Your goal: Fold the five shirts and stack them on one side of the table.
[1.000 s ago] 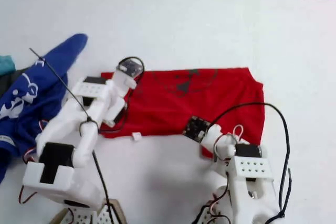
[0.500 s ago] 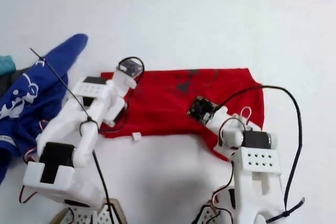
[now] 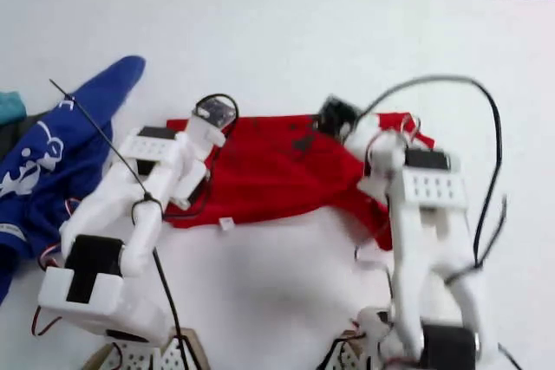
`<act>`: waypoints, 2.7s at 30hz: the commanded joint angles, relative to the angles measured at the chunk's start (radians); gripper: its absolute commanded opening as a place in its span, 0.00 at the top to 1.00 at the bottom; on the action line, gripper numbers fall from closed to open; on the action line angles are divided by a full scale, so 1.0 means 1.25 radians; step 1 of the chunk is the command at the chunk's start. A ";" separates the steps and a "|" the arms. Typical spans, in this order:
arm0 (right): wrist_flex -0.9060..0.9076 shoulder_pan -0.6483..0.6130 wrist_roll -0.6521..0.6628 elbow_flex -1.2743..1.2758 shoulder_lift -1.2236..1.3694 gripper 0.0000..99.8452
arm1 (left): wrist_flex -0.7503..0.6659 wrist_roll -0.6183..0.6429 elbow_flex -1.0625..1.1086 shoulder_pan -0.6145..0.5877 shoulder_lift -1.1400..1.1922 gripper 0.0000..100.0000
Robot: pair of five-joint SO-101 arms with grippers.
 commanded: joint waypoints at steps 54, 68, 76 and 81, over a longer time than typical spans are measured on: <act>0.169 -0.021 0.037 0.328 -0.225 0.84 | -0.029 -0.007 -0.014 -0.006 0.006 0.97; -0.098 0.004 -0.209 0.042 -0.079 0.84 | -0.029 -0.007 -0.014 -0.006 0.006 0.97; 0.051 0.004 -0.209 -0.217 0.317 0.84 | -0.029 -0.007 -0.014 -0.006 0.006 0.97; 0.094 0.002 -0.210 -0.300 0.411 0.84 | -0.029 -0.007 -0.014 -0.006 0.006 0.97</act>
